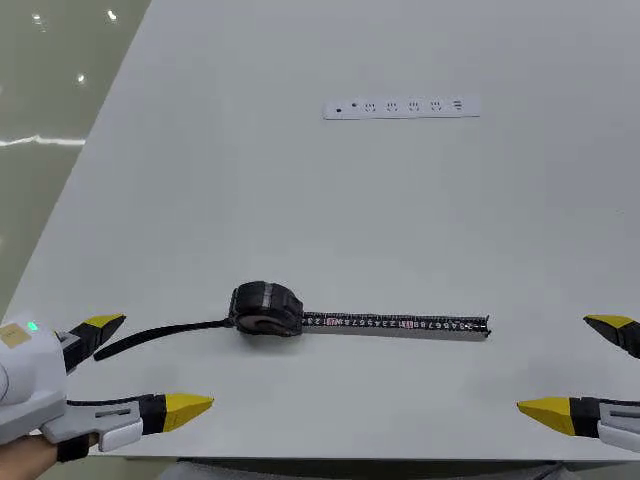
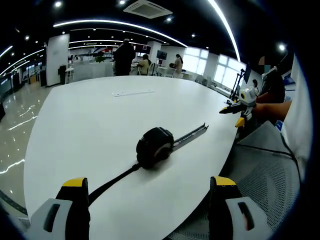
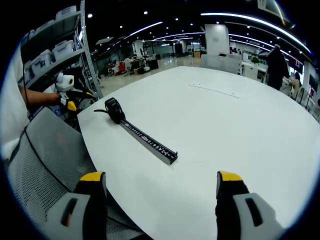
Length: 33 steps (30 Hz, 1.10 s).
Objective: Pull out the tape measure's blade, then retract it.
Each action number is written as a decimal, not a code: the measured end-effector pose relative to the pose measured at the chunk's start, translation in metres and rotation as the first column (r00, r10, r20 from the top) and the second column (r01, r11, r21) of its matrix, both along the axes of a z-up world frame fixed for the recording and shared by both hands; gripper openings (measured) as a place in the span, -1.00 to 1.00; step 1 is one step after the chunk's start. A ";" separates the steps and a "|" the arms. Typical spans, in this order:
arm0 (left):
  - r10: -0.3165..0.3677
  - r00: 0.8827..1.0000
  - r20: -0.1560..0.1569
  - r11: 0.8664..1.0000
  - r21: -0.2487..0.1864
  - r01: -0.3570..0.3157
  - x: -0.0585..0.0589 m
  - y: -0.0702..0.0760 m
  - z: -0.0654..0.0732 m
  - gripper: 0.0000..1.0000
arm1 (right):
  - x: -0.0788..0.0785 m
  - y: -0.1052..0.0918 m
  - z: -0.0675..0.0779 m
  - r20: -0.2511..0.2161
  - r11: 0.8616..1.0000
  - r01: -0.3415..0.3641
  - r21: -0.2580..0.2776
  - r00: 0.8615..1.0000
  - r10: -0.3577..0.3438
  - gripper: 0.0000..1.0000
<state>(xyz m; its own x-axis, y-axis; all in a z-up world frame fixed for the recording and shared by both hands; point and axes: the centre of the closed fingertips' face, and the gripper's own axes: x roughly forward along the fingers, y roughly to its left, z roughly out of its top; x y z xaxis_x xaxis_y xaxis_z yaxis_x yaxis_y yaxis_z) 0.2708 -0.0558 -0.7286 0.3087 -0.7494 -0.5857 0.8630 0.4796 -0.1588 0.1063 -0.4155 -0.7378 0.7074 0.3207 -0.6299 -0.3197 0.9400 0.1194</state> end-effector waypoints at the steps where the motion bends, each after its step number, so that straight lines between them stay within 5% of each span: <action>1: 0.000 1.000 -0.001 1.000 0.001 0.000 0.000 0.000 0.000 0.94 | 0.000 0.000 0.000 0.000 1.000 -0.001 -0.001 1.000 0.001 0.84; 14: 0.016 1.000 -0.018 1.000 -0.012 -0.016 0.001 -0.007 0.004 0.91 | 0.004 0.001 0.003 0.020 1.000 -0.002 0.003 1.000 0.002 0.80; 33: 0.009 1.000 -0.030 1.000 -0.004 -0.009 0.004 -0.045 0.004 0.80 | 0.013 0.002 0.005 0.033 0.999 -0.006 0.034 0.999 0.005 0.69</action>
